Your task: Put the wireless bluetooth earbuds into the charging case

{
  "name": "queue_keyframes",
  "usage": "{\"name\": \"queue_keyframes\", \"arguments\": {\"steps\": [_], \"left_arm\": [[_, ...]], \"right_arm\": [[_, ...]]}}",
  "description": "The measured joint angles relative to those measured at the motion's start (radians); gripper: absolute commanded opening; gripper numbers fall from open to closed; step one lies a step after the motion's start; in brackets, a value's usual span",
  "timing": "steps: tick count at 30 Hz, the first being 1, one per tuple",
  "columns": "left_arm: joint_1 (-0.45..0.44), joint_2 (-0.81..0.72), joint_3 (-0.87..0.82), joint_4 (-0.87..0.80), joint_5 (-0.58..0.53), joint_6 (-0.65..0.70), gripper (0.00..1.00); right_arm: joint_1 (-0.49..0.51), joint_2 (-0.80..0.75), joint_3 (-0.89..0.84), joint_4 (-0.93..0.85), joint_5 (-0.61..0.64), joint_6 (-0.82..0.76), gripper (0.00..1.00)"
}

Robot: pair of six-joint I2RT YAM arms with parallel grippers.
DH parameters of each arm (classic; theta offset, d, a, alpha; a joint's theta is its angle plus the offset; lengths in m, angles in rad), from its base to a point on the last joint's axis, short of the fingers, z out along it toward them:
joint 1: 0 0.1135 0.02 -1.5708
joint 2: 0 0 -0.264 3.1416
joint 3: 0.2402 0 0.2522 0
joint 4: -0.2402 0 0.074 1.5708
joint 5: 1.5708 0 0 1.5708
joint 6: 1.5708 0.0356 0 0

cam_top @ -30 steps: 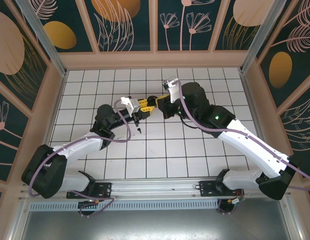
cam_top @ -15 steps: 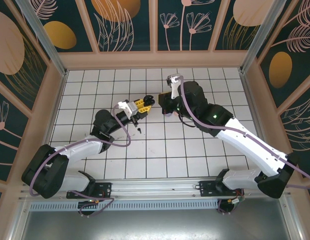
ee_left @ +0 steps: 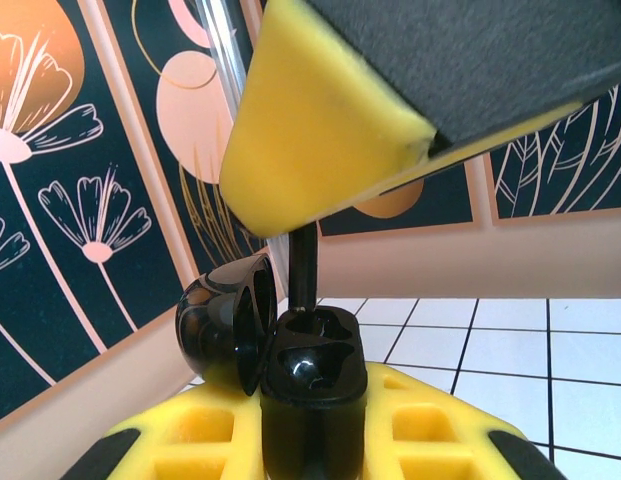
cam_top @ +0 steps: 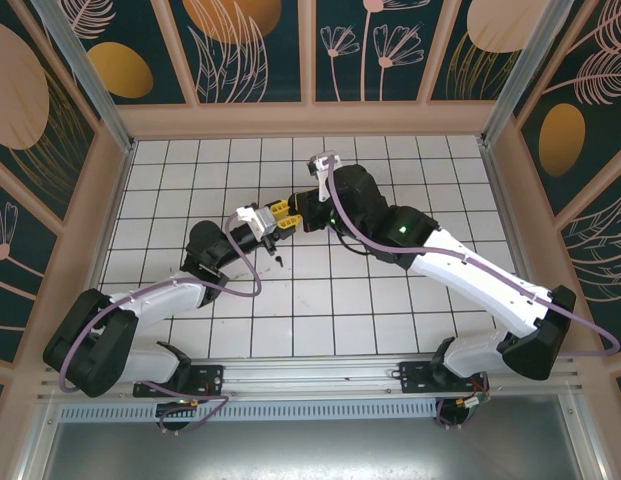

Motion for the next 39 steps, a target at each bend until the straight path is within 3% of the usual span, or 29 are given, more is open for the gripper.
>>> {"name": "queue_keyframes", "arguments": {"steps": [39], "left_arm": [[0.002,-0.010,0.000,-0.049,-0.002,0.003,0.00]], "right_arm": [[0.005,0.020,-0.021,-0.012,0.032,-0.011,0.01]]}}
